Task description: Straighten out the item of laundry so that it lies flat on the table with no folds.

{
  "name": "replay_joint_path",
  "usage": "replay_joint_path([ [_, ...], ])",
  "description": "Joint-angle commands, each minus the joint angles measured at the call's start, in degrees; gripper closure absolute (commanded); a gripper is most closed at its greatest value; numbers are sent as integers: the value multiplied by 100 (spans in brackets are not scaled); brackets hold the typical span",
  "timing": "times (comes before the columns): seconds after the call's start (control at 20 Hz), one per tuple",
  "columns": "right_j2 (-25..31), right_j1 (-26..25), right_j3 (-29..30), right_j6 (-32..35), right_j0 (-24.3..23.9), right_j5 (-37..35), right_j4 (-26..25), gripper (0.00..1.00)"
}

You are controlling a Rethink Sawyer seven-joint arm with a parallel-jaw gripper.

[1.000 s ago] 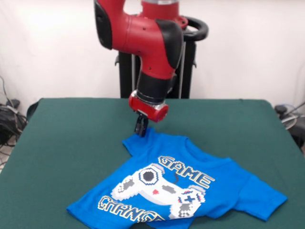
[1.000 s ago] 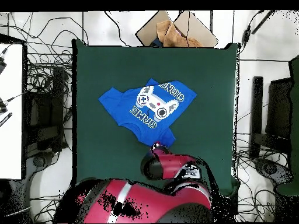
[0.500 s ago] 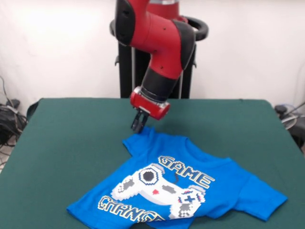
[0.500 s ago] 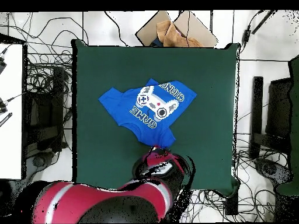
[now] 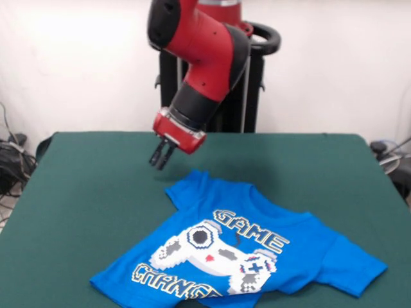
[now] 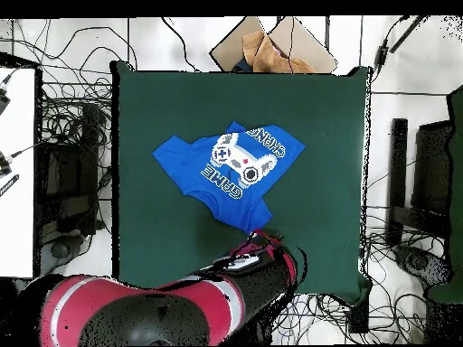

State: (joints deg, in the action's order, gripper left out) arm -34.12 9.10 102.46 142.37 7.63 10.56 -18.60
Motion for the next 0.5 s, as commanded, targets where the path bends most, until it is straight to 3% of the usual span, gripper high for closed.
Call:
replay_joint_path([
  [0.05,-44,-228,-718,217,-160,247,197,100],
  [0.5,192,-31,-722,137,-370,87,7,100],
])
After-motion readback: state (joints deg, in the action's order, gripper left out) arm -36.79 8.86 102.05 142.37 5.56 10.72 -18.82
